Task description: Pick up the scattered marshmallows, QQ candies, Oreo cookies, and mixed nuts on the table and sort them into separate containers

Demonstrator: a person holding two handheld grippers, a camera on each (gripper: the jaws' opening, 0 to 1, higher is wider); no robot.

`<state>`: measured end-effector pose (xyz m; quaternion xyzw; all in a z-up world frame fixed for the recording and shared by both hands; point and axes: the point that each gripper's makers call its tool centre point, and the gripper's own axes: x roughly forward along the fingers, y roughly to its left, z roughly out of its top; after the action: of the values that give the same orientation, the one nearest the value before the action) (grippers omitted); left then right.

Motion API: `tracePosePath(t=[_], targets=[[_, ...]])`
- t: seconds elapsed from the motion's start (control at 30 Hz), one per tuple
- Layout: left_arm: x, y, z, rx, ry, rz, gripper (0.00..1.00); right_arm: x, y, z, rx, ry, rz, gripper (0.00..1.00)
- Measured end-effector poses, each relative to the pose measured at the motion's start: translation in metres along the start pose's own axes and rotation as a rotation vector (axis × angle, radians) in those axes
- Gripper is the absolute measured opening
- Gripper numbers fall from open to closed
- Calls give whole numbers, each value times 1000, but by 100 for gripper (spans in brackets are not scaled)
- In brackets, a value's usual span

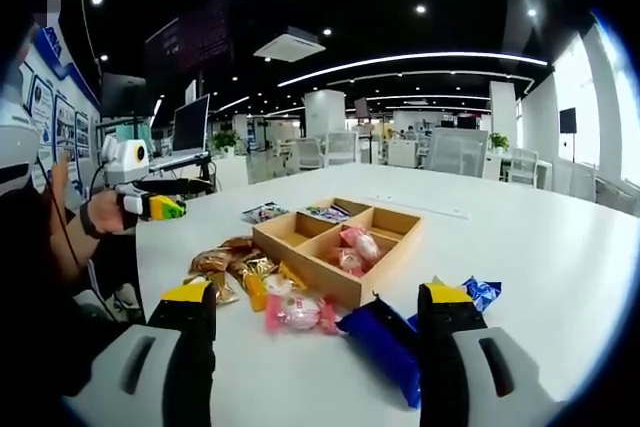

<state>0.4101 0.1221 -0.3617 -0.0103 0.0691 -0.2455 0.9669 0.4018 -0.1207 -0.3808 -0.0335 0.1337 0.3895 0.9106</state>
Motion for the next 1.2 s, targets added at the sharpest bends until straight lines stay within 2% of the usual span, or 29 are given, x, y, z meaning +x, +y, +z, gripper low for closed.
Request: tracePosePath(t=[0.27, 0.87, 1.2], targets=[[2, 3, -7, -5, 11, 5, 97, 0, 0, 1, -1, -3, -1, 79], [14, 7, -46, -26, 99, 8, 96, 1, 0, -2, 0, 6, -1, 78], [14, 5, -65, -24, 163, -5, 89, 1, 1, -3, 1, 8, -2, 78]])
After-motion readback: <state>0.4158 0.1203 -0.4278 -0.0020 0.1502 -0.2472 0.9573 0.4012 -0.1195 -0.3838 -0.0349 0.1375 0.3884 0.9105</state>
